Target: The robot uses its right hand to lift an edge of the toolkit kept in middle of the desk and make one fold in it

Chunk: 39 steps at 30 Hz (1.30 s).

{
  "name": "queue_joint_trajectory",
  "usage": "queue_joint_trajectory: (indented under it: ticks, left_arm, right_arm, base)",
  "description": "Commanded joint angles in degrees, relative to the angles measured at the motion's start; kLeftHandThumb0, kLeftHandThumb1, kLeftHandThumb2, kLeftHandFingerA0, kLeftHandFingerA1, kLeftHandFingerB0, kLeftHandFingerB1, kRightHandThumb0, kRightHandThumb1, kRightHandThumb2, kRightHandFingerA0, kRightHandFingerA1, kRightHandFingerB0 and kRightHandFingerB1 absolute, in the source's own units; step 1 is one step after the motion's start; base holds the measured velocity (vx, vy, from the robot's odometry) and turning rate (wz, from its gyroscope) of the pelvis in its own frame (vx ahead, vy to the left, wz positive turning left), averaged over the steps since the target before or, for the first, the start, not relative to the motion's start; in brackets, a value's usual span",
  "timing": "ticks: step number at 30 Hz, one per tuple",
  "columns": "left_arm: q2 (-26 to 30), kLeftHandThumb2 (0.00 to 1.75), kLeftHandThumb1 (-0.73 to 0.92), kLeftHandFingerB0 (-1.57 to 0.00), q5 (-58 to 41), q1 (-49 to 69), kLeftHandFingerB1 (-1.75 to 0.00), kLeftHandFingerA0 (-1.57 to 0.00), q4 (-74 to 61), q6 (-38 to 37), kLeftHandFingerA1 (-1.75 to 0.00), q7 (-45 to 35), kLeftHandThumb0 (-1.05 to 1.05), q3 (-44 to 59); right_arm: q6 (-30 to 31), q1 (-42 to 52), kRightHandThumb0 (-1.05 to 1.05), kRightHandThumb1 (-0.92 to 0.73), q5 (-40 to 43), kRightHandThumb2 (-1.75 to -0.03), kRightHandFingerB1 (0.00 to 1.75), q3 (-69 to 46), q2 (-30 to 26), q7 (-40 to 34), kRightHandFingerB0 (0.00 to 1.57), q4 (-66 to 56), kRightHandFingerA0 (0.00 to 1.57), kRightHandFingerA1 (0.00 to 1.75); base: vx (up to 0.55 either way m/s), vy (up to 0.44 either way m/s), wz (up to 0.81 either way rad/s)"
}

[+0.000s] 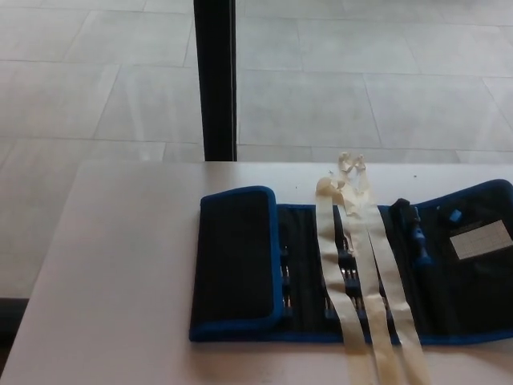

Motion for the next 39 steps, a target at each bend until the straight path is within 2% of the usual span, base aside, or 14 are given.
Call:
queue_joint_trajectory:
  ticks: [1,3,4,5,6,11,13,15,16,17,19,23,25,39]
  left_arm:
    - [5.8,0.55,0.51,-0.63,-9.4,-4.6,-0.51,-0.69,7.1,0.5,-0.66,3.2,-0.63,10.5]
    - [5.4,0.56,0.52,-0.62,-9.7,-4.9,-0.51,-0.66,7.3,0.8,-0.63,3.3,-0.61,11.4]
    - [5.4,0.55,0.51,-0.61,-9.9,-4.7,-0.52,-0.68,7.3,0.6,-0.67,3.0,-0.63,11.9]
    - [5.4,0.56,0.52,-0.61,-9.2,-4.5,-0.50,-0.67,7.5,0.3,-0.66,3.1,-0.62,11.6]
    - [5.5,0.56,0.52,-0.62,-9.0,-4.6,-0.49,-0.67,7.6,0.4,-0.64,3.1,-0.62,11.8]
    - [5.3,0.55,0.50,-0.61,-8.9,-5.0,-0.50,-0.67,8.1,0.3,-0.63,3.0,-0.64,12.8]
    - [5.3,0.83,0.39,-0.55,-8.7,-5.2,-0.61,-0.63,8.4,0.3,-0.70,2.7,-0.63,13.0]
    - [5.2,0.56,0.52,-0.61,-8.3,-5.2,-0.49,-0.64,8.3,0.1,-0.62,2.5,-0.61,13.1]
    - [5.2,0.56,0.52,-0.61,-7.9,-5.1,-0.50,-0.64,8.3,0.1,-0.62,2.6,-0.63,12.9]
    - [5.1,0.56,0.51,-0.60,-8.0,-5.2,-0.49,-0.65,8.3,0.0,-0.62,2.5,-0.63,13.1]
    - [5.1,0.82,0.39,-0.55,-8.2,-5.2,-0.61,-0.65,8.6,0.2,-0.71,2.7,-0.63,13.4]
    - [5.2,0.56,0.51,-0.64,-8.0,-5.1,-0.52,-0.71,8.9,0.0,-0.69,2.7,-0.61,13.6]
    - [5.2,0.56,0.52,-0.63,-8.0,-5.0,-0.50,-0.69,9.1,0.2,-0.64,2.9,-0.60,13.7]
    - [5.0,0.83,0.39,-0.54,-8.0,-4.2,-0.61,-0.65,9.3,-0.5,-0.70,2.3,-0.63,14.0]
  right_arm:
    - [7.2,-5.1,-0.60,-0.55,23.6,-0.58,0.65,-22.1,-5.1,-5.5,0.20,-2.4,0.60,1.38]
    - [7.7,-8.9,-0.66,-0.64,24.8,-0.59,0.65,-25.5,-9.7,-7.2,0.08,-0.2,0.89,1.59]
    - [7.4,-10.0,-0.74,-0.53,24.7,-0.86,0.58,-26.2,-10.6,-7.3,0.05,0.2,0.88,1.32]
    - [6.1,-12.9,-0.73,-0.62,23.9,-0.61,0.60,-26.8,-12.9,-9.1,0.02,1.3,0.87,1.36]
    - [7.1,-14.2,-0.63,-0.46,24.1,-0.97,0.54,-27.2,-14.4,-7.7,0.00,2.2,0.90,1.14]
    - [10.6,-18.0,-0.78,-0.67,23.3,-0.61,0.64,-27.9,-15.8,-6.8,0.15,-2.5,0.80,1.22]
    - [11.3,-21.8,-0.75,-0.66,24.0,-0.60,0.55,-28.3,-15.2,-9.2,0.16,-7.7,0.55,0.75]
    - [13.8,-23.7,-0.76,-0.63,25.9,-0.60,0.49,-28.0,-13.5,-8.0,0.32,-14.9,0.53,0.60]
    - [13.7,-25.0,-0.80,-0.49,25.8,-0.92,0.53,-27.6,-13.0,-8.0,0.33,-16.5,0.52,0.65]
    - [15.3,-25.9,-0.78,-0.60,25.6,-0.58,0.46,-27.2,-12.2,-10.2,0.45,-19.4,0.66,0.59]
    - [16.1,-26.9,-0.76,-0.59,26.6,-0.58,0.47,-26.7,-10.5,-10.5,0.47,-23.8,0.63,0.62]
    - [17.3,-26.4,-0.78,-0.43,25.2,-0.88,0.54,-22.0,-6.8,-10.1,0.46,-33.8,0.54,0.66]
    - [17.5,-25.2,-0.76,-0.61,24.6,-0.59,0.41,-19.4,-5.0,-8.9,0.49,-38.5,0.47,0.56]
    - [12.1,-10.0,-0.65,-0.68,14.0,-0.60,0.32,4.9,-2.1,4.5,0.29,-43.2,0.36,0.41]
  base:
    - [0.00,0.000,0.00]
    - [0.00,0.000,0.00]
    - [0.00,0.000,0.00]
    - [0.00,0.000,0.00]
    - [0.00,0.000,0.00]
    - [0.00,0.000,0.00]
    - [0.00,0.000,0.00]
    - [0.00,0.000,0.00]
    - [0.00,0.000,0.00]
    - [0.00,0.000,0.00]
    - [0.00,0.000,0.00]
    - [0.00,0.000,0.02]
    - [0.00,0.000,0.00]
    - [0.00,0.000,0.00]
